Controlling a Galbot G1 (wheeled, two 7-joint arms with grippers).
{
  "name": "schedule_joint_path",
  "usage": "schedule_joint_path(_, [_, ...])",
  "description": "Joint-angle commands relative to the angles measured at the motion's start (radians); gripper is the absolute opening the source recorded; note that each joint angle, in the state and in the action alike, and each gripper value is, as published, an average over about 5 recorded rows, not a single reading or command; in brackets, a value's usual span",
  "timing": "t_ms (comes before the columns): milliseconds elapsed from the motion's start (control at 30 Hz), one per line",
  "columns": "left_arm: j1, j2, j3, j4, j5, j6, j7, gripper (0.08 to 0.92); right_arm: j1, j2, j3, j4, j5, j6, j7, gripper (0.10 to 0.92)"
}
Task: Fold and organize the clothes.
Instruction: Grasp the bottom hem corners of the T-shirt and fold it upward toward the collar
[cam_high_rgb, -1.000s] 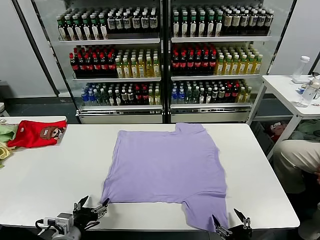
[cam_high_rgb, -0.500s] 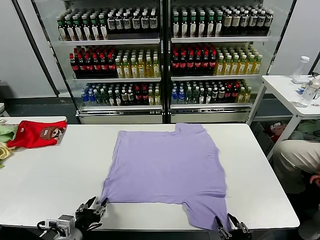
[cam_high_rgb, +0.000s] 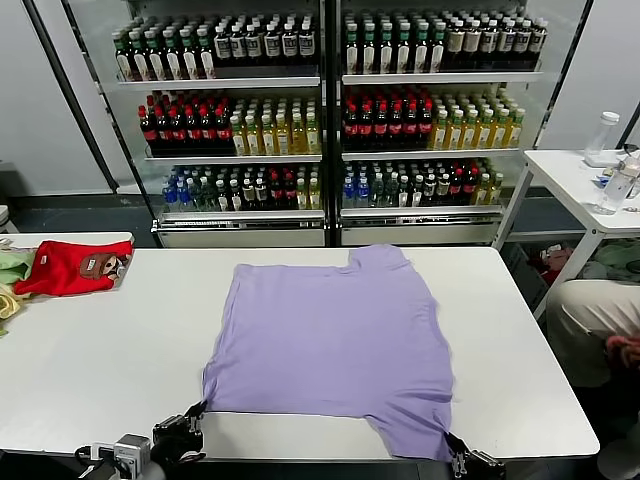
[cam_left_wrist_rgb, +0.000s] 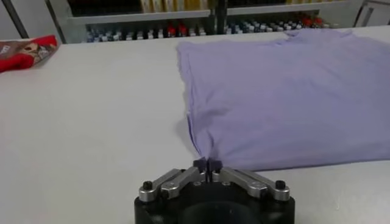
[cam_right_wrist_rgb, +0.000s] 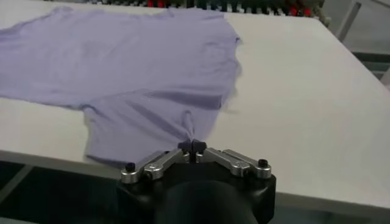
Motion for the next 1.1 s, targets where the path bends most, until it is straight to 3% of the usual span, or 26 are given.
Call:
schedule_joint_path(33, [0.196,0.030,-0.041,-0.158,-0.002,-0.014,-0.034,0.092,-0.111,-0.003,0.100,0.110,0.017,0.004,-0.018,0.115])
schedule_joint_path(233, [0.336,0.057,-0.077,-0.224,-0.003,-0.036,-0.071,0.092,-0.187,-0.010,0.134,0.137,0.009,0.011,-0.023,0.115])
schedule_joint_path(433, [0.325,0.064,-0.088,-0.222,-0.007,-0.058,-0.082,0.092,-0.159,-0.006,0.119,0.141,-0.003,0.017,-0.019,0.115])
schedule_joint_path(800, [-0.126,0.073,-0.035,-0.082,-0.129,-0.003,-0.056,0.092,0.279,-0.014,0.006,0.035,0.035,-0.069,0.038,0.115])
schedule_joint_path(1100, [-0.312,0.040,0.047,0.086,-0.133,0.010,0.001,0.092,0.510,0.004,-0.094,-0.121,0.041,-0.121,0.055,0.115])
